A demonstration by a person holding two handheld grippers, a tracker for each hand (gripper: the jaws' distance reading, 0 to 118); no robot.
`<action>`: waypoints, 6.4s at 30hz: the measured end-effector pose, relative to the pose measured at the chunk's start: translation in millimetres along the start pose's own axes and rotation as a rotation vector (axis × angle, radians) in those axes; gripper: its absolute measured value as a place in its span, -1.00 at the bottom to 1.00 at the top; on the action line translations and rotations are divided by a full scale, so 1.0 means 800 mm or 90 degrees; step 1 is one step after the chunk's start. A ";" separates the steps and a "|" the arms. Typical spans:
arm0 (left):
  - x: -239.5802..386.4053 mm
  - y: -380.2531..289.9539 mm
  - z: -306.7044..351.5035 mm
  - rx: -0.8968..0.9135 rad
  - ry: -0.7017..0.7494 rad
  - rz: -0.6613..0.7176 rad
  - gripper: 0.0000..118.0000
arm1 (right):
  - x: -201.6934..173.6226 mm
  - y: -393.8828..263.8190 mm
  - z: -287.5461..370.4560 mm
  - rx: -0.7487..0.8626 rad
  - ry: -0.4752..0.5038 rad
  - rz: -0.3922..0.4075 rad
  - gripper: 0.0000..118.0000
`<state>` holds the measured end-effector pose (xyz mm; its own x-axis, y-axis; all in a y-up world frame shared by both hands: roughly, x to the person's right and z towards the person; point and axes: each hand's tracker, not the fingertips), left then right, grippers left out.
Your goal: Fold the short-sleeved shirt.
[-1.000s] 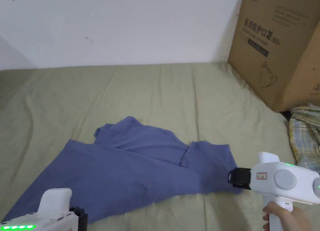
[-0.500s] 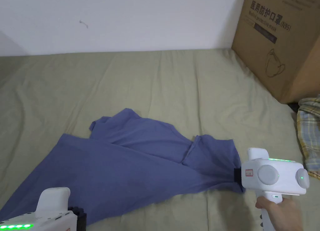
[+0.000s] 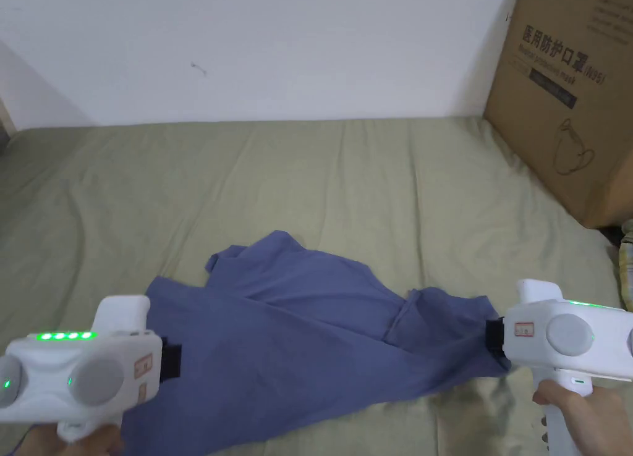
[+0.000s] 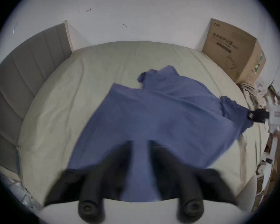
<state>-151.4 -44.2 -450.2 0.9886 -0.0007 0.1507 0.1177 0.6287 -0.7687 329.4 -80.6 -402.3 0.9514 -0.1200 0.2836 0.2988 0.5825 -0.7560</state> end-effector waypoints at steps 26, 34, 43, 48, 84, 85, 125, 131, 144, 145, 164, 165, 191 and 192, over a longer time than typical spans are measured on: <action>-0.052 0.126 -0.227 -0.068 0.013 0.042 -0.36 | 0.017 -0.034 -0.015 -0.047 0.005 -0.043 -0.91; -0.059 0.143 -0.162 -0.050 -0.007 0.033 -0.94 | 0.008 -0.017 0.008 -0.020 0.023 -0.067 -0.92; -0.064 0.195 0.019 0.101 0.067 -0.029 -0.94 | -0.019 0.076 0.078 0.096 0.067 -0.089 -0.92; -0.067 0.239 0.134 0.212 0.129 -0.026 -0.94 | -0.060 0.168 0.136 0.164 0.100 -0.091 -0.91; -0.077 0.530 0.159 0.474 0.290 0.013 -0.94 | -0.207 0.556 0.298 0.433 -0.040 0.034 -0.92; -0.076 0.521 0.134 0.463 0.290 -0.010 -0.94 | -0.205 0.548 0.270 0.412 -0.041 0.046 -0.92; -0.106 -0.181 0.076 0.015 0.176 -0.017 -0.94 | -0.023 -0.148 0.113 -0.047 0.018 0.100 -0.92; -0.107 -0.190 0.084 0.025 0.166 -0.006 -0.50 | -0.026 -0.168 0.108 -0.043 0.018 0.103 -0.88; -0.093 -0.210 0.158 0.066 0.085 0.042 -0.04 | -0.044 -0.158 0.154 0.012 0.041 0.112 -0.03; -0.089 -0.214 0.159 0.061 0.083 0.035 -0.45 | -0.047 -0.161 0.159 0.017 0.048 0.116 -0.21; -0.119 -0.234 0.103 0.016 0.066 0.074 0.71 | -0.044 -0.187 0.129 -0.042 0.098 0.048 -0.99; -0.118 -0.232 0.092 0.003 0.073 0.070 0.45 | -0.045 -0.187 0.128 -0.043 0.095 0.049 -0.99; -0.110 -0.219 0.102 -0.022 0.083 0.074 -0.97 | 0.006 -0.202 0.088 -0.121 0.049 0.033 -0.95; -0.113 -0.218 0.104 -0.024 0.082 0.076 -0.97 | 0.007 -0.207 0.088 -0.116 0.042 0.026 -0.95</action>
<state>-269.5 -89.3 -278.5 0.9993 -0.0287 -0.0228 -0.0009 0.6010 -0.7992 279.7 -120.9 -233.7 0.9640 -0.1556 0.2157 0.2629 0.4340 -0.8617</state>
